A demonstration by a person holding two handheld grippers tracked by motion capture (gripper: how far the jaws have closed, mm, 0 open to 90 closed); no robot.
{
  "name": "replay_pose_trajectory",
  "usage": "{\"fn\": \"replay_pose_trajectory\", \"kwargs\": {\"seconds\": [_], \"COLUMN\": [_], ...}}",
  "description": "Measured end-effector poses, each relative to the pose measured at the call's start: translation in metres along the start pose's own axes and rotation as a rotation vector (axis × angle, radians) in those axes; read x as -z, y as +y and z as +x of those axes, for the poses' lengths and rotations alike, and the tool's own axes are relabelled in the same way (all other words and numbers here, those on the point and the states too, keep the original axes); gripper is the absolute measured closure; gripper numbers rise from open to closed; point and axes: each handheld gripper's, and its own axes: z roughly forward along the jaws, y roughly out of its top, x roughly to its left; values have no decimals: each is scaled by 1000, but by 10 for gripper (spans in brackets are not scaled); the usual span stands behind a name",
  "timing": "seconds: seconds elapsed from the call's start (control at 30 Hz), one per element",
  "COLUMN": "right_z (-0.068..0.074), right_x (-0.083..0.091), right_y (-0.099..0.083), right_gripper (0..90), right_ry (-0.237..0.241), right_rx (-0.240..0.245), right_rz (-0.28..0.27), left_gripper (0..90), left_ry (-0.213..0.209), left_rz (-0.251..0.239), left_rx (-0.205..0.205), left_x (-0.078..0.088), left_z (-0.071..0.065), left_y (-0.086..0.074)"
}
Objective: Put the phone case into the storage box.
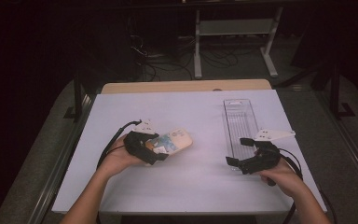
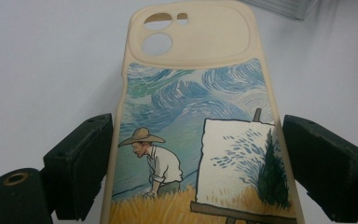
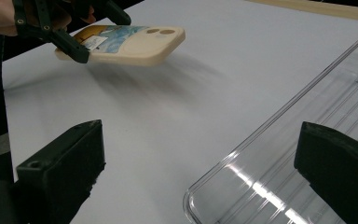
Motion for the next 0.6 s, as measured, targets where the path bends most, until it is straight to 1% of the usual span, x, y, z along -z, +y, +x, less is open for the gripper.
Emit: {"fn": "replay_pose_trajectory", "kwargs": {"seconds": [0.07, 0.1, 0.13, 0.17, 0.2, 0.23, 0.33, 0.4, 0.43, 0.47, 0.5, 0.53, 0.6], "right_z": [-1, -1, -1, -1, 0, 0, 0, 1, 1, 1, 1, 1, 0], "right_x": [0, 0, 1, 0, 1, 1, 1, 2, 3, 4, 4, 6, 8], "right_y": [0, 1, 0, 0, 1, 1, 1, 1, 2, 3, 4, 5, 8], "right_gripper": [12, 12, 12, 12, 12, 12, 12, 12, 12, 12, 12, 12, 12], "right_ry": [8, 11, 9, 9, 8, 8, 0, -3, -6, -4, -2, 7, 5], "right_rx": [-10, -15, -12, -7, -8, -8, -8, -10, -3, -1, -1, -6, -9], "right_rz": [-1, 0, 1, 1, 3, 3, 6, 0, 3, 1, 1, -7, -16], "left_gripper": [111, 111, 111, 111, 111, 111, 111, 111, 111, 111, 111, 111, 111], "left_ry": [-20, -26, -31, -37, -49, -49, -77, -91, -91, -104, -104, -112, -131], "left_rz": [-4, -13, -11, -25, -25, -25, -18, -23, -23, -25, -25, -30, -30], "left_rx": [-21, -21, -32, -28, -35, -35, -67, -79, -79, -88, -88, -89, -88], "left_x": [1, 1, 2, 1, 2, 2, 3, 4, 4, 5, 5, 5, 5], "left_z": [-1, -2, -2, -2, -2, -2, -2, -2, -2, -1, -1, 0, 1], "left_y": [2, 2, 4, 5, 7, 7, 10, 12, 12, 14, 14, 16, 18]}}
